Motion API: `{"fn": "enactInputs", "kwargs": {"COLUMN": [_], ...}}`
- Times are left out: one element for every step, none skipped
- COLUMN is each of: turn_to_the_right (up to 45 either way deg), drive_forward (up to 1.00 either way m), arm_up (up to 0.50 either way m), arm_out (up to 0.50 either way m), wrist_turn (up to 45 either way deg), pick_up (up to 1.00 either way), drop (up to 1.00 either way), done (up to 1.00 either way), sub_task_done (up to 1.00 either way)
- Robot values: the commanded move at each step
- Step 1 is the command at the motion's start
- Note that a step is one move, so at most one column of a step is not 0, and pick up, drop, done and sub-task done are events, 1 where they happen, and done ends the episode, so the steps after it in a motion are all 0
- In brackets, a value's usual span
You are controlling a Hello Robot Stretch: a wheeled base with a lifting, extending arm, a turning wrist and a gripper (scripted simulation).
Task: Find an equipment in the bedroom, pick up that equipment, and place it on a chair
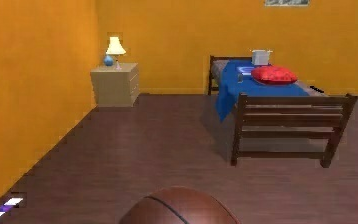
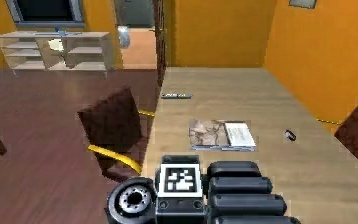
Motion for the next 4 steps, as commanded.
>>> {"fn": "enactInputs", "kwargs": {"turn_to_the_right": [21.0, 0.0, 42.0, 0.0], "drive_forward": [0.00, 0.40, 0.00, 0.85], "arm_up": [0.00, 0.00, 0.00, 0.00], "arm_out": [0.00, 0.00, 0.00, 0.00], "wrist_turn": [0.0, 0.0, 0.0, 0.0], "pick_up": [0.00, 0.00, 0.00, 0.00], "drop": [0.00, 0.00, 0.00, 0.00], "done": [0.00, 0.00, 0.00, 0.00], "sub_task_done": [0.00, 0.00, 0.00, 0.00]}}
